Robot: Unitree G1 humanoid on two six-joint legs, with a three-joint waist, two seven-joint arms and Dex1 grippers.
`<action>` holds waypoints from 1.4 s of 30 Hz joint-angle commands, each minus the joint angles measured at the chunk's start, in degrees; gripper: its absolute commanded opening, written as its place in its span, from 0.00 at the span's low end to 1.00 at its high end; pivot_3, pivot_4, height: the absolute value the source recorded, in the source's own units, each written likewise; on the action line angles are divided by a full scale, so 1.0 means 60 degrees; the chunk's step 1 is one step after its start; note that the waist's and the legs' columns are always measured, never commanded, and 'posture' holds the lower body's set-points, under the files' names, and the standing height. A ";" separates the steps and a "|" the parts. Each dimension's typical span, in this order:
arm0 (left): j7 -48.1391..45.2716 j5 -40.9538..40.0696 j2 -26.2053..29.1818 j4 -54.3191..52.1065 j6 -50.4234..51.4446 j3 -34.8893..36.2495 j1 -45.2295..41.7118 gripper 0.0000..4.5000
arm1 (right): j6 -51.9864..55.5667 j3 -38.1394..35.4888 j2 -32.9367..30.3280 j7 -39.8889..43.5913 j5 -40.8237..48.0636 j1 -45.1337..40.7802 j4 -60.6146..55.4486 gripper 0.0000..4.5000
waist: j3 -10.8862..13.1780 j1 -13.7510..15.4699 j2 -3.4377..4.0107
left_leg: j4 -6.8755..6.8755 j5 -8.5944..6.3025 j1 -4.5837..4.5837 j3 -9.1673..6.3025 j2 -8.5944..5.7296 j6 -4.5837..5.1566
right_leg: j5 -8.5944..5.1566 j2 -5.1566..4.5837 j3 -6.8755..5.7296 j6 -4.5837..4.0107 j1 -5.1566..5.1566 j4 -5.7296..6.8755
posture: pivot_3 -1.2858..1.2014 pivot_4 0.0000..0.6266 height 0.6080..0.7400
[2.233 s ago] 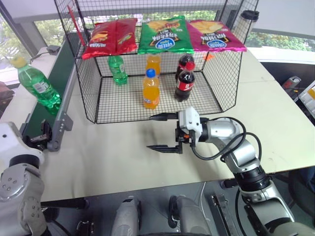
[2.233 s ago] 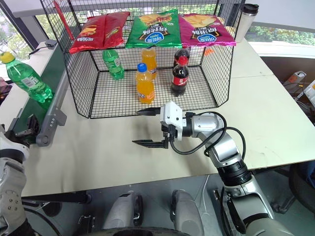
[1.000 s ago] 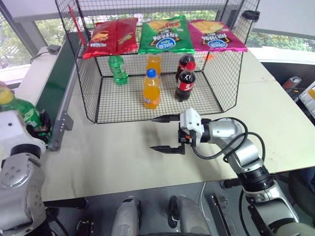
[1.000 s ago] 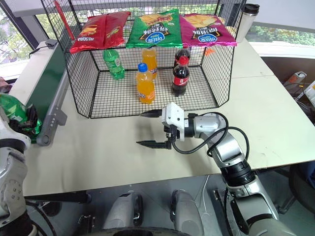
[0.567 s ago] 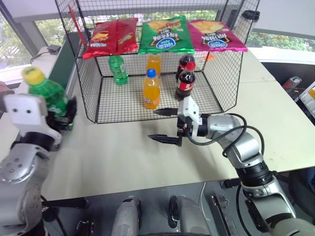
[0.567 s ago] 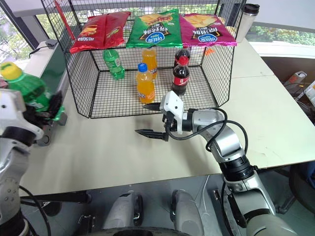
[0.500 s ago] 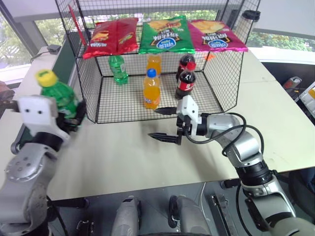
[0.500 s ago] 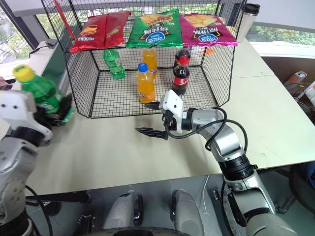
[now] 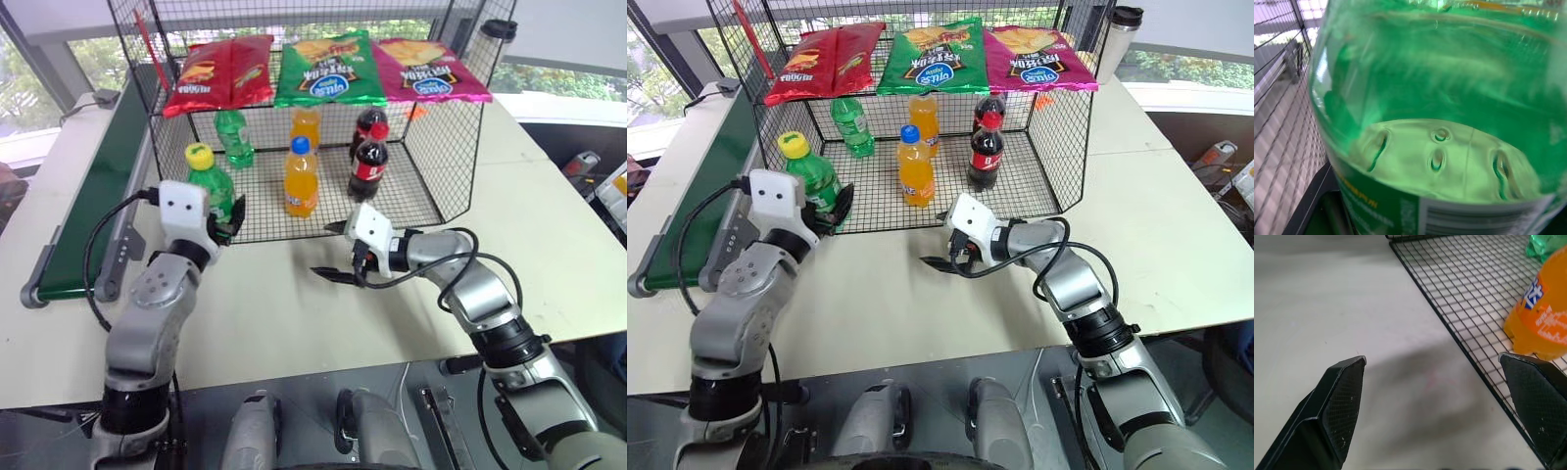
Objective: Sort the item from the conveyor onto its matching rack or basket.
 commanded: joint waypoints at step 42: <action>-0.0165 0.0981 -0.0883 0.5572 -0.3266 0.0068 -0.2513 0.98 | 0.0519 -0.0129 0.0092 -0.0051 0.0242 -0.0071 -0.0656 1.00 | 0.0000 -0.0008 0.0000 | 0.0000 0.0000 0.0000 0.0006 0.0000 0.0000 | 0.0003 -0.0004 -0.0005 0.0006 0.0001 0.0003 | 0.52 0.24 1.00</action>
